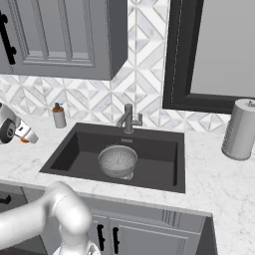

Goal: Put the colander in the sink, put the tangerine in the colander, and turn on the sink faucet and pour water over the colander.

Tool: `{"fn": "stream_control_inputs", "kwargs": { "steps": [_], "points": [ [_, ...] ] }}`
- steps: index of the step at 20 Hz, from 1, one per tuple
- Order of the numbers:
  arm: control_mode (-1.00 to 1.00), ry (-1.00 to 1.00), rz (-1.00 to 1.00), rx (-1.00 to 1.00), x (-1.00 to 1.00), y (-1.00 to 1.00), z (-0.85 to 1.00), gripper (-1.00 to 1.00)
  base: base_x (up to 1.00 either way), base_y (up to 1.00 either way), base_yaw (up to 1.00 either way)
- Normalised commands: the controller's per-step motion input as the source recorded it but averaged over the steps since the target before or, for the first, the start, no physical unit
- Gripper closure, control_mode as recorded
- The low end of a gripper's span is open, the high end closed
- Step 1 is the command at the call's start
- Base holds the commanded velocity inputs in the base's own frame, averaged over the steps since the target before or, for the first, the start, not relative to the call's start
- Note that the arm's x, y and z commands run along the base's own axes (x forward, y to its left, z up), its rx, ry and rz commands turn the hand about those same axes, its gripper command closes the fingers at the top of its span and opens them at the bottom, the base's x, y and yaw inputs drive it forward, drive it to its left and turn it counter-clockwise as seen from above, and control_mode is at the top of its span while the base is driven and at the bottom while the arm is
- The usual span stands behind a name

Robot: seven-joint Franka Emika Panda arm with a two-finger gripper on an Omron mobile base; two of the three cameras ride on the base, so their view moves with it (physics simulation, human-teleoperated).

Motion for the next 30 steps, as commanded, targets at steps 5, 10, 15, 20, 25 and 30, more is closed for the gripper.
{"fn": "stream_control_inputs", "kwargs": {
  "steps": [5, 10, 15, 20, 25, 30],
  "points": [
    [-1.0, -0.01, -0.32, 0.15, 0.0, -1.0, 0.16, 1.0, 0.0, 0.0, 0.0],
    [-1.0, 0.09, -0.43, 0.16, 0.0, -1.0, 0.1, 1.0, 0.0, 0.0, 0.0],
    [-1.0, 0.19, -0.56, 0.13, 0.01, -1.0, 0.03, 1.0, 0.0, 0.0, 0.0],
    [-1.0, 0.12, -0.5, 0.03, 0.19, -0.95, 0.0, 1.0, 0.0, 0.0, 0.0],
    [-1.0, 0.1, -0.26, 0.0, 0.25, -0.57, 0.0, 1.0, 0.0, 0.0, 0.0],
    [-1.0, 0.07, -0.14, 0.0, 0.22, -0.62, -0.01, 1.0, 0.0, 0.0, 0.0]
  ]
}}
